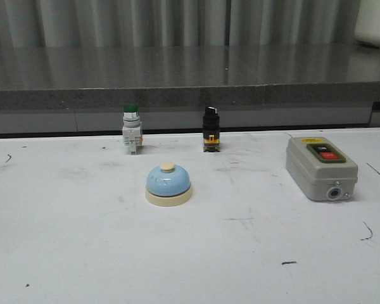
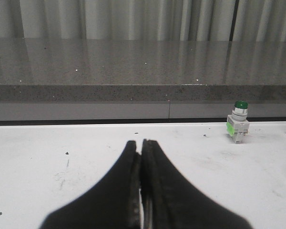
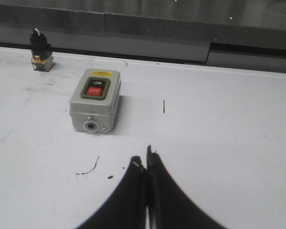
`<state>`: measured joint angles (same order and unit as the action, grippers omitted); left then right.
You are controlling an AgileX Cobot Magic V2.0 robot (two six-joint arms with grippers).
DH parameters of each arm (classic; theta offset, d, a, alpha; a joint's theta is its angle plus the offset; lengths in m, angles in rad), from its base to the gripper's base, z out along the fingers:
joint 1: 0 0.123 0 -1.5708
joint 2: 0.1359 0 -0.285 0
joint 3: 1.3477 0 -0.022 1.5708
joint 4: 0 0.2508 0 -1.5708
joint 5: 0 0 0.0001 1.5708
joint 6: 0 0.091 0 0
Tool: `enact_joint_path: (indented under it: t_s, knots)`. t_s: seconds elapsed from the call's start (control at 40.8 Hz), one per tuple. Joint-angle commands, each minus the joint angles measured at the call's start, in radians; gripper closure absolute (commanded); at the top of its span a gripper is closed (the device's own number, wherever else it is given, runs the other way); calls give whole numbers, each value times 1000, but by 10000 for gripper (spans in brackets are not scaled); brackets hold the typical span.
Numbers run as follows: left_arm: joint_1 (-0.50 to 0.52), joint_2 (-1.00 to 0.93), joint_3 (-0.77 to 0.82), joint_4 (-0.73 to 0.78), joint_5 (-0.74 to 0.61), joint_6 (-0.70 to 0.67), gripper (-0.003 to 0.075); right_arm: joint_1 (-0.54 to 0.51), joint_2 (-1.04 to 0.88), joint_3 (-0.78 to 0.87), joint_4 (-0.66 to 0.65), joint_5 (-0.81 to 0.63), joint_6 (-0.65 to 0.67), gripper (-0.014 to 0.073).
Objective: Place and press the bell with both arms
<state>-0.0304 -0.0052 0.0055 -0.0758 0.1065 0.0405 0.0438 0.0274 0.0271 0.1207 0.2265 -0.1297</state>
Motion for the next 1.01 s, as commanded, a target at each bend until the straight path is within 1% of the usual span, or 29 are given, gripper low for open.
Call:
enact_joint_path:
  t_s: [0.0, 0.049, 0.982]
  knots:
    - [2, -18, 22, -10, -84, -1, 740, -4, -35, -6, -8, -40, -4, 652]
    - [2, -18, 22, -10, -84, -1, 740, -4, -58, -6, -8, -39, -4, 652]
    - [2, -16, 22, -10, -84, -1, 740, -2, -54, -6, -8, -49, -4, 652]
